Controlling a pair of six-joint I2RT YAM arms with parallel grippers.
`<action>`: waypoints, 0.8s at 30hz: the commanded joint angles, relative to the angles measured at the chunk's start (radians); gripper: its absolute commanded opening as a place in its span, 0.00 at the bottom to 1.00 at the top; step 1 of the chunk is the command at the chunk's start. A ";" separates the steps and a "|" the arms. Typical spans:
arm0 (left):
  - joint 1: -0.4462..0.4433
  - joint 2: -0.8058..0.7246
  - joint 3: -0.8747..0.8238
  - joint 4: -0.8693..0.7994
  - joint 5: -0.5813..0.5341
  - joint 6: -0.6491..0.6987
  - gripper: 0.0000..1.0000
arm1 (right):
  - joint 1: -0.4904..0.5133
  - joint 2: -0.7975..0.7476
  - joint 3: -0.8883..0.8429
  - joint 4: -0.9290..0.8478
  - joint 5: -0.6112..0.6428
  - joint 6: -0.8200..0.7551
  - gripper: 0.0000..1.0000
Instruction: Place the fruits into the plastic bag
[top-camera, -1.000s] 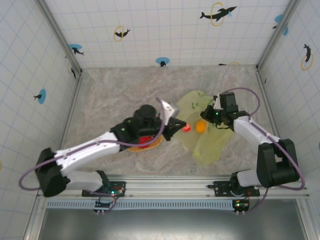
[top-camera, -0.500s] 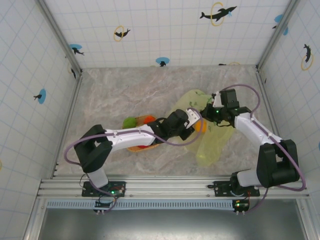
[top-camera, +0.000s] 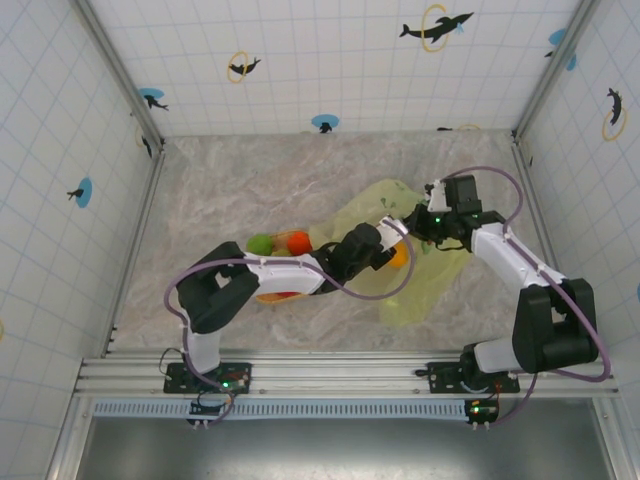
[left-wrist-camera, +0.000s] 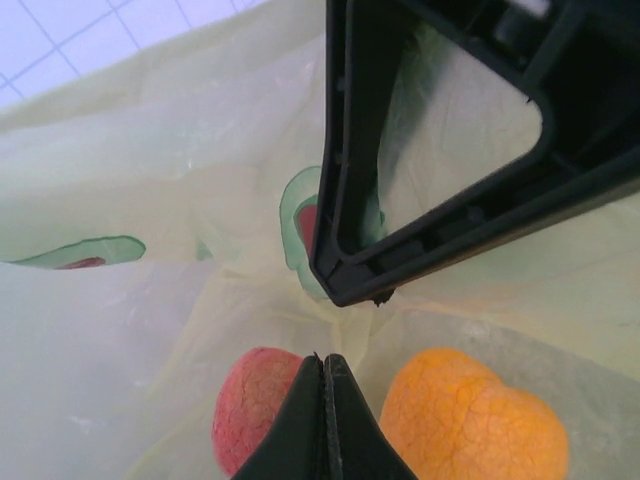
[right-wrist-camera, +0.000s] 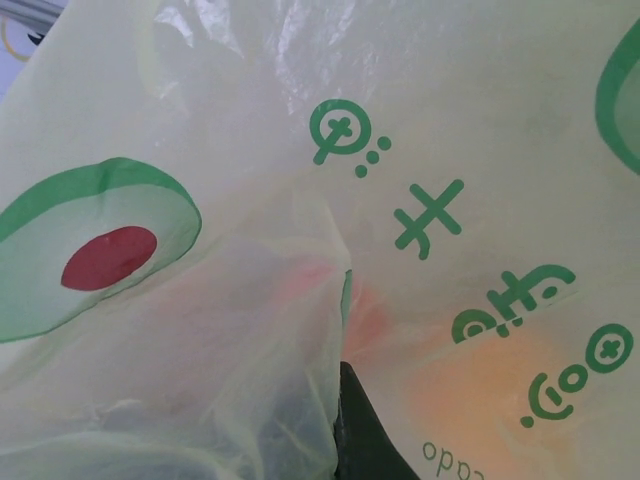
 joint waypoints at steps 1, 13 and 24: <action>-0.002 0.060 -0.016 0.135 -0.004 0.021 0.00 | 0.004 0.006 0.034 -0.009 -0.045 -0.007 0.00; -0.002 0.094 -0.057 0.222 0.027 -0.068 0.16 | -0.004 0.009 0.029 -0.003 -0.039 -0.007 0.00; -0.002 -0.082 -0.114 0.092 0.103 -0.147 0.40 | -0.006 0.011 0.034 -0.022 0.056 -0.018 0.00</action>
